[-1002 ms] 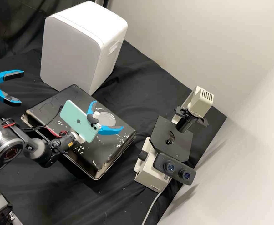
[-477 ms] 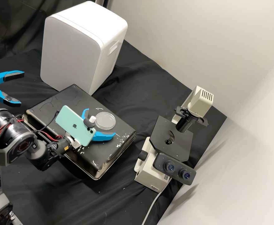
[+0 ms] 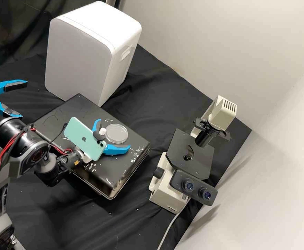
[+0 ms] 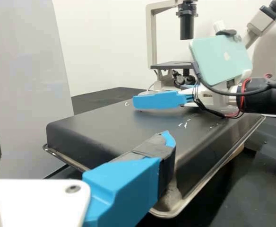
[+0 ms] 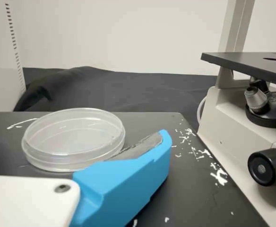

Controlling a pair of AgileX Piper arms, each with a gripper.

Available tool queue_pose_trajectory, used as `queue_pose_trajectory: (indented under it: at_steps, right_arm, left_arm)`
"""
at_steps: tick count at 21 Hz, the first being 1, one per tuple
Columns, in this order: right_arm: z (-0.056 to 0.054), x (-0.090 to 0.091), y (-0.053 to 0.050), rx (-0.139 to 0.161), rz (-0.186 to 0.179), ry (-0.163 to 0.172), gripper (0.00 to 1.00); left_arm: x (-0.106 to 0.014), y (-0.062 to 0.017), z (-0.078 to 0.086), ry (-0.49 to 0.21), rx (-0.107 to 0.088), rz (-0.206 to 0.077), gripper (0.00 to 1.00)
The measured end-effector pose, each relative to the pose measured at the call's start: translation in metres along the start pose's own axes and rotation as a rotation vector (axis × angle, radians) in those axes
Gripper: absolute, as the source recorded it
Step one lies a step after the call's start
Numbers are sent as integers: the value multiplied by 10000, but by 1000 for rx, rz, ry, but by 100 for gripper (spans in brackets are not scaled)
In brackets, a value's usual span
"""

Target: Place the petri dish on the microscope

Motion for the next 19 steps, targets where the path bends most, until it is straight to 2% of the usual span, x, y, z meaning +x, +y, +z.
queue_pose_trajectory:
  at_steps: [6, 12, 19]
  right_arm:
    - [-4, 146, 41, -11, 36, -3, 100]
    - [26, 242, 49, -20, 46, -9, 100]
    - [46, 245, 56, -20, 48, -16, 100]
  left_arm:
    - [0, 0, 0, 0, 0, 0, 100]
    - [3, -9, -2, 1, -1, -5, 100]
    - [3, -9, -2, 1, -1, -5, 100]
